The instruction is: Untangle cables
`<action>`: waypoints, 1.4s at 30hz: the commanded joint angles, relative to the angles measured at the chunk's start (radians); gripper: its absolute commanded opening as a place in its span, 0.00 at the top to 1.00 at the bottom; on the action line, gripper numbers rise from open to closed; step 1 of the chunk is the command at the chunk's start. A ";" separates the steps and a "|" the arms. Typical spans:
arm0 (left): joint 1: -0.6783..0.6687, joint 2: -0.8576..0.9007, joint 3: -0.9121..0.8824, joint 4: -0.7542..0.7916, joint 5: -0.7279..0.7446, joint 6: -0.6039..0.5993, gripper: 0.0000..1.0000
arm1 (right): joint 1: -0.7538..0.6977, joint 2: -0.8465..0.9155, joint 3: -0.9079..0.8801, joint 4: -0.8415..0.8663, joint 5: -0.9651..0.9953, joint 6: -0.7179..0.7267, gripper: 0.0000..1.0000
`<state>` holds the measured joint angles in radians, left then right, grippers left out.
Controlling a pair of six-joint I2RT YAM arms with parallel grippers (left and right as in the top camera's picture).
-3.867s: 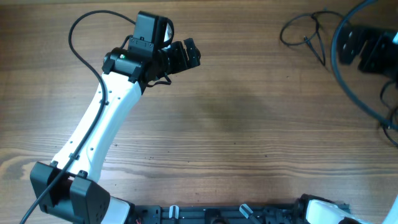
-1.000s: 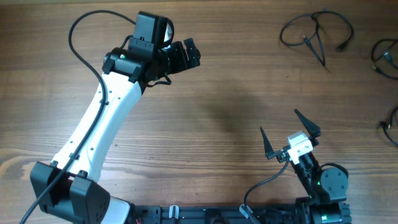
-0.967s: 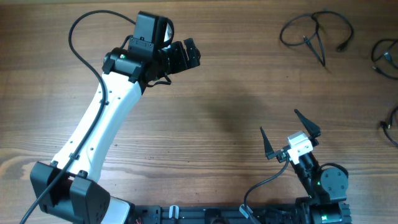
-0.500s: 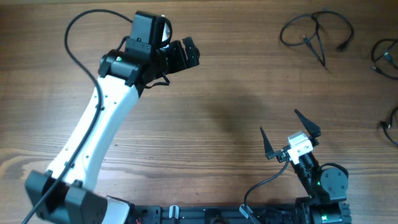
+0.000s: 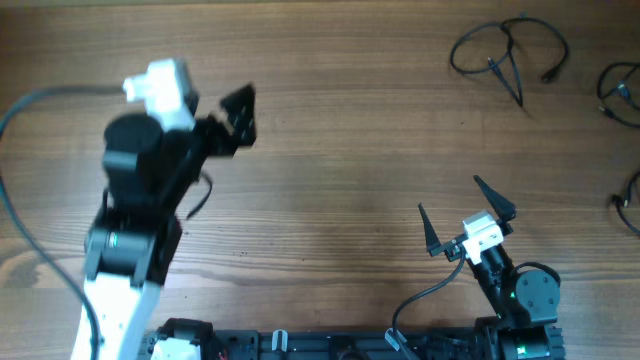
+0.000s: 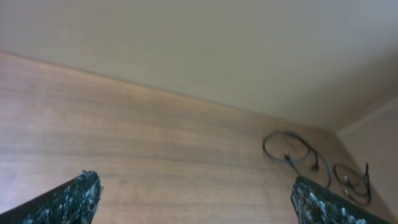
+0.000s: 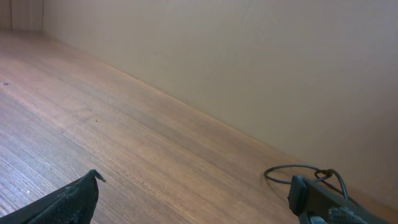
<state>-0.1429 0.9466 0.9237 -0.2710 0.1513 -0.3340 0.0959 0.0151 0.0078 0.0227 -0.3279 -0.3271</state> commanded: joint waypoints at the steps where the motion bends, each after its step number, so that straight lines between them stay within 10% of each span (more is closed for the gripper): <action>1: 0.060 -0.175 -0.173 0.060 0.024 0.020 0.00 | 0.008 -0.011 -0.003 0.003 0.011 0.005 0.00; 24: 0.197 -0.887 -0.862 0.317 -0.033 0.096 0.00 | 0.008 -0.011 -0.003 0.003 0.011 0.005 0.00; 42: 0.198 -0.944 -0.918 0.200 -0.067 0.121 0.00 | 0.008 -0.011 -0.003 0.003 0.011 0.005 0.00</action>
<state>0.0483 0.0139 0.0135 -0.0685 0.1009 -0.2363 0.0971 0.0135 0.0078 0.0227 -0.3279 -0.3275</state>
